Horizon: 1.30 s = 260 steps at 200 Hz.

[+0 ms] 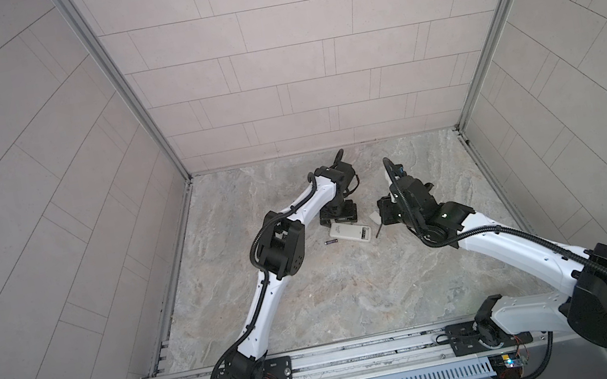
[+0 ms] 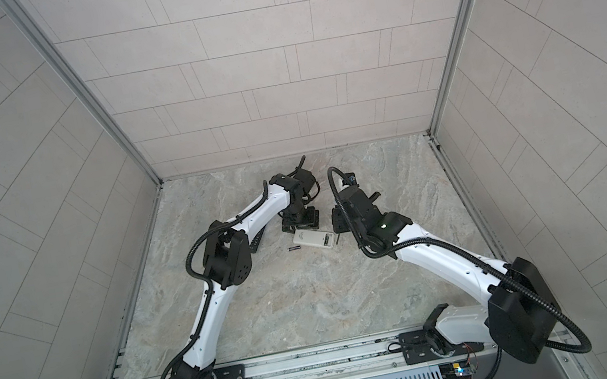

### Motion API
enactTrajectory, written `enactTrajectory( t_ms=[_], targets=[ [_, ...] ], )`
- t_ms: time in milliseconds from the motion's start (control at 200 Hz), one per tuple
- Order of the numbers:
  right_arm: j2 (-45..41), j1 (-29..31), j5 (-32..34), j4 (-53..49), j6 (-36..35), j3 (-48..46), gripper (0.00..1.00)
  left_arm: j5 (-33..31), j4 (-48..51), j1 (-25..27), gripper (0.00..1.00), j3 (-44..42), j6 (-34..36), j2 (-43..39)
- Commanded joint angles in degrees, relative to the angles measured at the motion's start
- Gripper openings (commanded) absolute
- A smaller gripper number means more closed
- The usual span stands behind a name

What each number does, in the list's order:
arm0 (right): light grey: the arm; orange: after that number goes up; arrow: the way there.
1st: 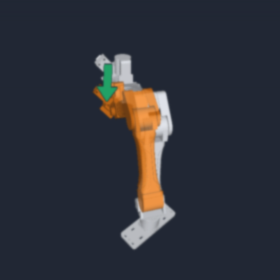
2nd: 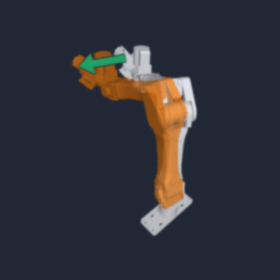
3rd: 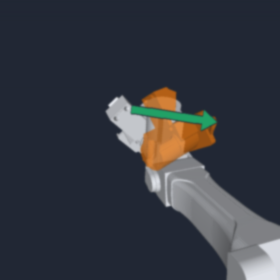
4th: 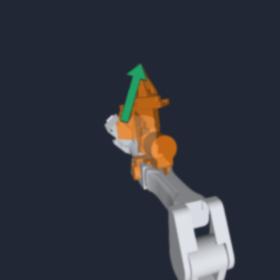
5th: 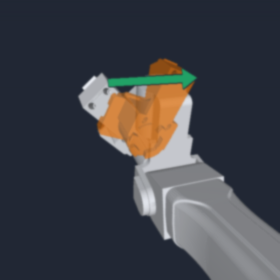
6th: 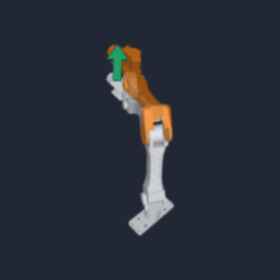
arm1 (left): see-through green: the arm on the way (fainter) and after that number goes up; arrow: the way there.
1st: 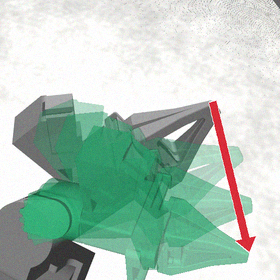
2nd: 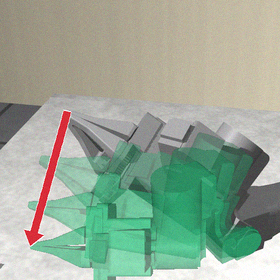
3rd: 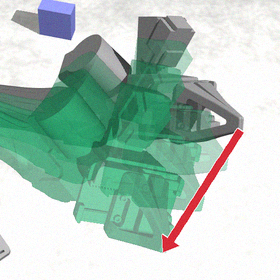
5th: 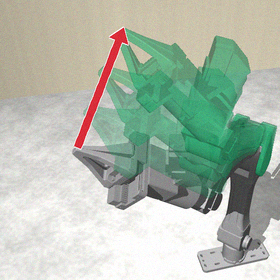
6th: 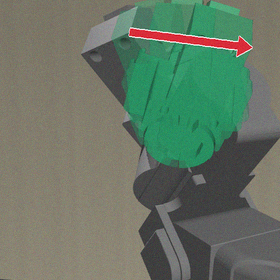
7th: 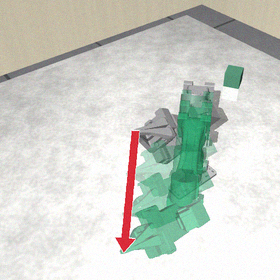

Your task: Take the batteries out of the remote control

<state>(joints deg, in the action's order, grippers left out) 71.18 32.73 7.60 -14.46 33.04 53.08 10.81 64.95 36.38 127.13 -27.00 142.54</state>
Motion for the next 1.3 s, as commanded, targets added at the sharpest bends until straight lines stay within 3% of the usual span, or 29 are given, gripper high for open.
enactTrajectory(
  t_ms=[0,415,655,846,1101,1296],
  targets=[
    [-1.6,0.3,1.6,-0.7,0.3,-0.3,0.00,1.8,0.7,0.9,0.78,-2.0,0.0,-3.3],
    [-1.9,0.4,1.6,-2.4,-0.6,-2.5,0.00,1.3,-1.1,1.2,0.78,-10.7,-1.1,-9.0],
    [4.0,0.4,-2.2,0.3,-0.2,-2.2,0.00,1.8,-1.9,1.1,0.78,-11.2,-1.9,-9.3],
    [8.6,0.5,-4.3,2.6,3.0,-0.6,0.00,-3.4,-1.0,0.4,0.79,-12.2,-3.5,-11.0],
    [12.0,0.7,-5.1,5.3,4.4,-0.4,0.00,-7.7,-6.5,-3.7,0.87,-26.5,-11.8,-26.4],
    [14.0,0.7,-4.9,5.4,3.8,0.7,0.00,-2.2,-9.2,-3.7,0.88,-38.8,-21.9,-32.5]
  ],
)
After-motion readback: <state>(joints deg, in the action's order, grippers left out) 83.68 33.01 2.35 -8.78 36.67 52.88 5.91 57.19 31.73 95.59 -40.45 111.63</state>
